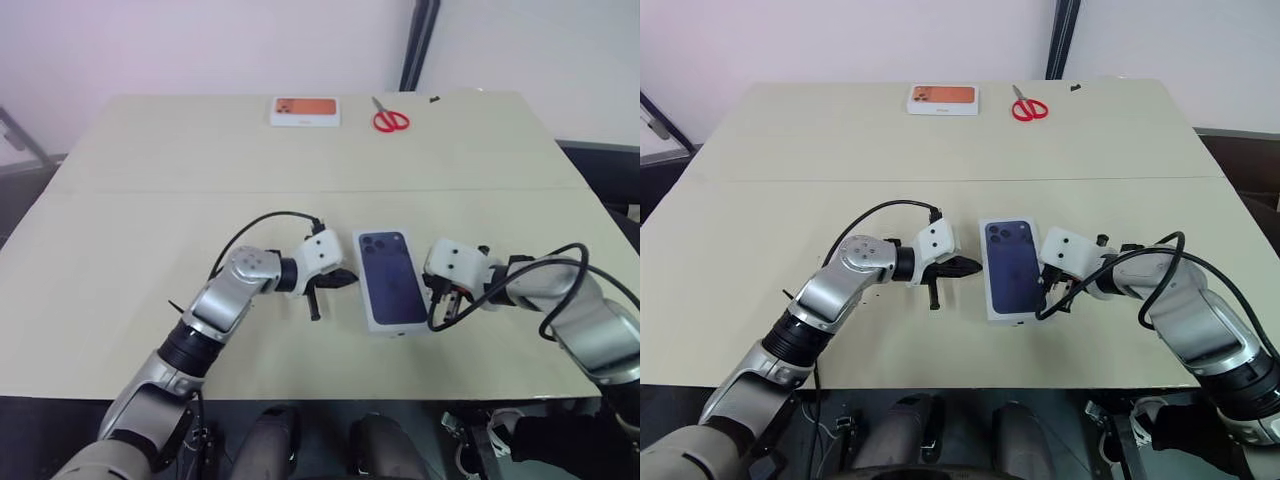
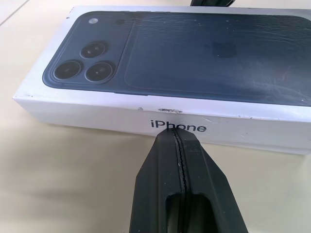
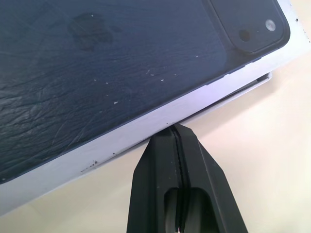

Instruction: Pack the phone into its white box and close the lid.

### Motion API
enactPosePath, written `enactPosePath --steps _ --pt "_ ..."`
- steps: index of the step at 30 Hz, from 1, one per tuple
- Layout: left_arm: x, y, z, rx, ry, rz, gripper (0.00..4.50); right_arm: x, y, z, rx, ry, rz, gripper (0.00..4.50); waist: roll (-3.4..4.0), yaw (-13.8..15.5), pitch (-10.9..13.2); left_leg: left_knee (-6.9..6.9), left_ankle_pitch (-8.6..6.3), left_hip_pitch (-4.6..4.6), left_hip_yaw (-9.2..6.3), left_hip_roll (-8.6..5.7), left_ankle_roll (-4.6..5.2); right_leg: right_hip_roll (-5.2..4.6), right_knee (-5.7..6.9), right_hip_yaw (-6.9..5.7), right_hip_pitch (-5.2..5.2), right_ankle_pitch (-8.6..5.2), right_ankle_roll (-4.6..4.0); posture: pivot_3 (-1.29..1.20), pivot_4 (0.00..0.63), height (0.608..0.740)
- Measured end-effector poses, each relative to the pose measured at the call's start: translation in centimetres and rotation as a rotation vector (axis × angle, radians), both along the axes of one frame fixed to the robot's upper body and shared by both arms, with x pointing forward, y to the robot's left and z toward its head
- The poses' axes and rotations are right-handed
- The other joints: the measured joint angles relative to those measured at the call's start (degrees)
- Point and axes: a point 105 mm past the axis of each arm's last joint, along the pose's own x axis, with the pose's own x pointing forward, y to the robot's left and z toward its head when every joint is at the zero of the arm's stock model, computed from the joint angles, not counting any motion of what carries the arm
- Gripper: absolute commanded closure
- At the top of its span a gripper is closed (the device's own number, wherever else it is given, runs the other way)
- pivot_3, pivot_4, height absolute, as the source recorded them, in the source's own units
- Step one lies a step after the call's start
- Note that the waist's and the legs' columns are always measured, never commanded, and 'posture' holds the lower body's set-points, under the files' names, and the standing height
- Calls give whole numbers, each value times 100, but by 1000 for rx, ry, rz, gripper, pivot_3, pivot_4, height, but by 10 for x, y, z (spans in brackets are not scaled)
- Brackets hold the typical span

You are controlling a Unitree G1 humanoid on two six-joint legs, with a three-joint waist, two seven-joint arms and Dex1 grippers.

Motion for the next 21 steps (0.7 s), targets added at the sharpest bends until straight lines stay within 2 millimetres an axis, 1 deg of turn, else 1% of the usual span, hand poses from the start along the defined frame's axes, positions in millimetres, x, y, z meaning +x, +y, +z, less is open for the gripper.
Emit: enactPosePath --steps 10,21 --pt "-2 -4 -1 2 -1 -10 4500 -2 -4 1 -10 10 -7 4485 0 -4 0 0 0 0 0 0 0 0 1 0 0 0 0 0 150 740" --pt "1 -3 -2 12 -8 -2 4500 -7 -3 -5 -9 32 -3 4485 0 -5 0 0 0 0 0 0 0 0 1 0 0 0 0 0 150 740"
